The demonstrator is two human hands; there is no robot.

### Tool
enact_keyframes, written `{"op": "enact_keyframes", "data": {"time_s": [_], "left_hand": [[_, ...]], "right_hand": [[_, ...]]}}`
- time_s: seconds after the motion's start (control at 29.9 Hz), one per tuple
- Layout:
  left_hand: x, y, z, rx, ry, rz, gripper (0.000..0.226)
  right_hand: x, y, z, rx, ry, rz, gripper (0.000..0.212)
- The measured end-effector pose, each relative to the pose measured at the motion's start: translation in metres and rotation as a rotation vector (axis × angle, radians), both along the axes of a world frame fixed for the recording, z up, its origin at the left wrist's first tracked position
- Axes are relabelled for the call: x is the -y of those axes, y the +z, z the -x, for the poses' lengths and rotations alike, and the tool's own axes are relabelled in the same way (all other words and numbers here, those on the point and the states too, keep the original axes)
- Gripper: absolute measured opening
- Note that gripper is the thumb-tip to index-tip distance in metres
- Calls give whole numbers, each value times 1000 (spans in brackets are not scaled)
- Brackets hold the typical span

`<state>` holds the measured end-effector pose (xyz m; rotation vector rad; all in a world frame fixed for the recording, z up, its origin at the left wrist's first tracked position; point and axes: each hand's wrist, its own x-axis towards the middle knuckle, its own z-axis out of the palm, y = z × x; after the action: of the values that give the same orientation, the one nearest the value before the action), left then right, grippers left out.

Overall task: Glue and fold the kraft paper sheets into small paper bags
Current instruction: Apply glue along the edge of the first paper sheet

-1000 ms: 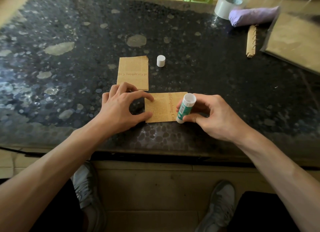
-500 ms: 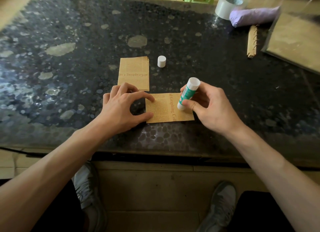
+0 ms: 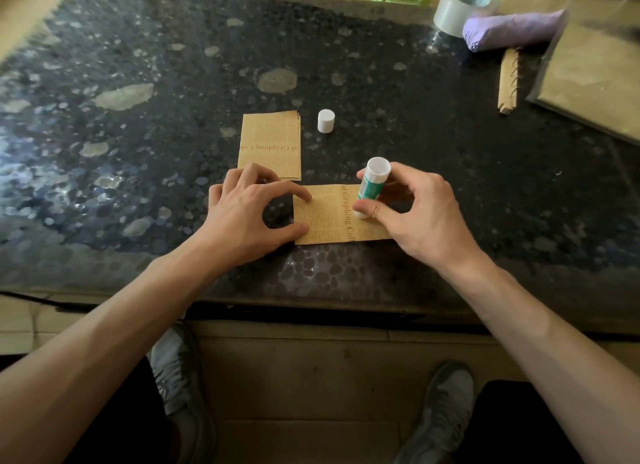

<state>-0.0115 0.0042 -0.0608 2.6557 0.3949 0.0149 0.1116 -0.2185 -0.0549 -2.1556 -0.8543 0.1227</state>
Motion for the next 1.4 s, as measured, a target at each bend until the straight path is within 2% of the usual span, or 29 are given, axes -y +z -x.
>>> {"op": "enact_keyframes", "data": {"time_s": [0.2,0.43,1.14,1.27,1.4], "left_hand": [[0,0,0,6,-3,7,48],[-1,0,1,4,-9,8,48],[0,1,1,-6,-7,19,48],[-1,0,0,-5,-7,14,48],[-1,0,0,-1,-5,11,48]], "right_hand": [[7,2,-4,-57,56,29,30],[12,7,-6,-149,141,67,29],[33,16,1,-227,176,104,27],[36,19,-2,-300,122,-17,27],[28,18,-5,-214,41,-168,29]]}}
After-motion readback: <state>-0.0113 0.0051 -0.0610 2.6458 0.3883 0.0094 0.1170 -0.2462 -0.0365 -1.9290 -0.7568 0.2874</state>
